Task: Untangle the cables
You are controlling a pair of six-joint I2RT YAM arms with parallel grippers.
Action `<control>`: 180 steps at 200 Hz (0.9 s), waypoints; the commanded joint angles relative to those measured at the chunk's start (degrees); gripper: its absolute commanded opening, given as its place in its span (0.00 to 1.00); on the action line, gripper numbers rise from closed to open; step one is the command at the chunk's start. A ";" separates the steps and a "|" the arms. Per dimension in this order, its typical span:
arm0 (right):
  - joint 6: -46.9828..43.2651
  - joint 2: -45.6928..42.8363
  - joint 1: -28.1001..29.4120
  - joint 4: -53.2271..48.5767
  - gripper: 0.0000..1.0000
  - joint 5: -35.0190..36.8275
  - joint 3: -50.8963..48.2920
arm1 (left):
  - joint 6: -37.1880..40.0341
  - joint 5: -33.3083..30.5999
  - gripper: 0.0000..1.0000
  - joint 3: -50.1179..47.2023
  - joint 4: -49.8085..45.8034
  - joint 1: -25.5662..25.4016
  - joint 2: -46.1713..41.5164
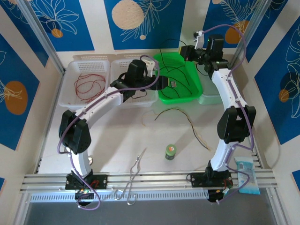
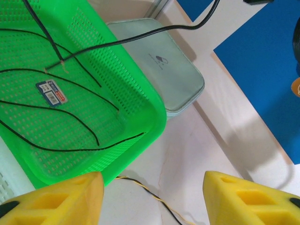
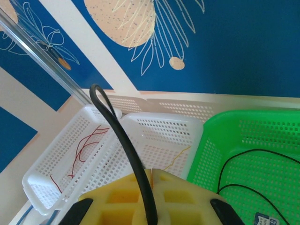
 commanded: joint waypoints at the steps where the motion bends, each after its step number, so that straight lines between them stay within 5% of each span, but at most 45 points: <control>1: 0.13 3.09 -0.45 -4.90 0.00 1.49 2.13 | 1.61 -1.21 0.59 -2.56 -1.55 0.36 -3.85; 29: 0.78 7.98 -1.18 -7.77 0.00 2.02 1.67 | 2.04 -2.74 0.60 -8.03 -1.37 0.55 -8.03; 55: -0.59 17.93 -1.13 -21.48 0.00 3.59 11.17 | 2.57 -3.66 0.60 -11.57 -2.94 0.89 -11.20; 69: -2.61 23.77 -0.66 -30.02 0.13 5.14 17.58 | 2.60 -4.59 0.60 -13.66 -3.86 1.07 -13.25; 100: -7.18 26.99 1.94 -36.44 0.25 15.24 22.32 | 1.71 -7.16 0.61 -18.88 -3.10 1.29 -18.69; 132: -10.86 24.79 4.26 -39.41 0.54 24.44 25.52 | 1.85 -8.73 0.64 -20.76 -6.94 1.51 -22.09; 147: -12.50 22.46 5.18 -40.66 0.78 28.55 26.18 | 1.96 -9.00 0.64 -21.48 -8.59 1.55 -23.49; 180: -16.24 12.88 7.56 -41.27 0.88 36.03 20.92 | 1.44 -9.71 0.66 -24.77 -9.03 1.66 -27.65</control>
